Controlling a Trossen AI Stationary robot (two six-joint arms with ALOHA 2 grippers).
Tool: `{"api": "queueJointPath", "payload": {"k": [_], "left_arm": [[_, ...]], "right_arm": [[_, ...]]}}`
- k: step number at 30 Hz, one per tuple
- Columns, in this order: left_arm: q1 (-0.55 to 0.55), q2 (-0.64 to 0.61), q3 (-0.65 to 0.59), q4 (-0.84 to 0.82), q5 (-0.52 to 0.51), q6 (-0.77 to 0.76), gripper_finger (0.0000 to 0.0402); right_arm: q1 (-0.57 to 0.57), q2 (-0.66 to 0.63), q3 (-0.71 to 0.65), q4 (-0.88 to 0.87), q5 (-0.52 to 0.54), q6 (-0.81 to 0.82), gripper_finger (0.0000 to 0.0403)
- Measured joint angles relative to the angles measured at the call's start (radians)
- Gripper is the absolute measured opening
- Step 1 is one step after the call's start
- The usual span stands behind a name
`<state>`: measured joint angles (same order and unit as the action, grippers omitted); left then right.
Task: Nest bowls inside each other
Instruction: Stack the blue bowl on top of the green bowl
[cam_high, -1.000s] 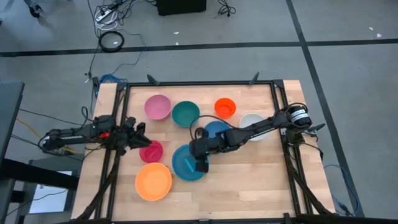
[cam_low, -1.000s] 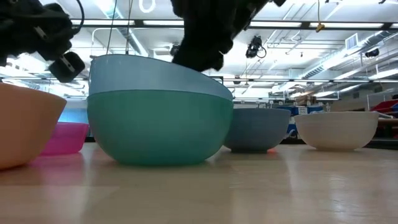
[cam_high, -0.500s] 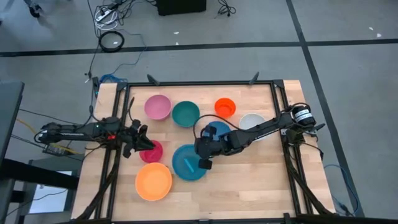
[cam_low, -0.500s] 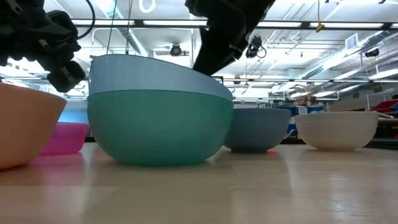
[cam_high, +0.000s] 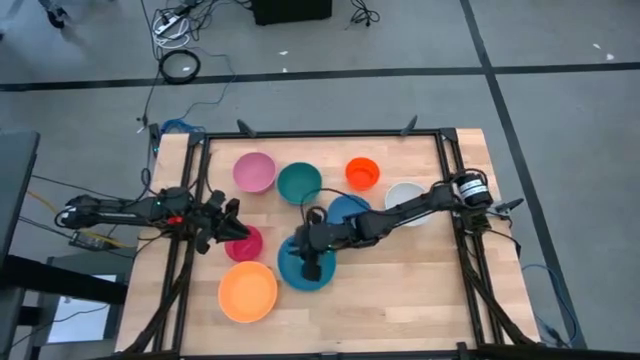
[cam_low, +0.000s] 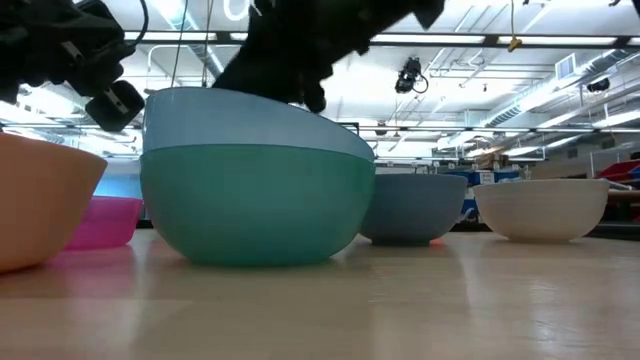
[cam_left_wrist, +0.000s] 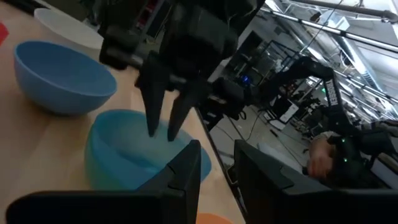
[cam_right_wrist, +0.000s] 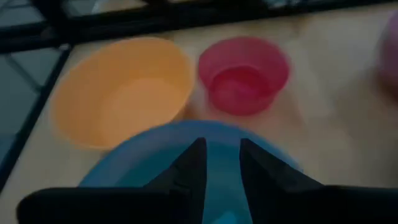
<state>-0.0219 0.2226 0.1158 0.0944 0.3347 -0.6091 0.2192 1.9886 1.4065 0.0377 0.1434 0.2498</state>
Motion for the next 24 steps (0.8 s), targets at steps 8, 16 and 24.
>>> {"api": "queueJointPath", "payload": {"k": [8,16,24], "left_arm": [[0.000,0.000,0.000,0.002,-0.001,0.006,0.0106],[0.000,0.000,0.000,0.023,-0.001,0.022,0.0106],[0.000,0.000,0.000,0.036,-0.004,0.022,0.0106]], "right_arm": [[0.003,0.044,0.002,0.120,-0.215,0.000,0.0076],[0.008,0.074,0.001,0.112,-0.340,0.020,0.0074],[0.016,0.074,0.002,0.134,-0.386,0.041,0.0072]]}}
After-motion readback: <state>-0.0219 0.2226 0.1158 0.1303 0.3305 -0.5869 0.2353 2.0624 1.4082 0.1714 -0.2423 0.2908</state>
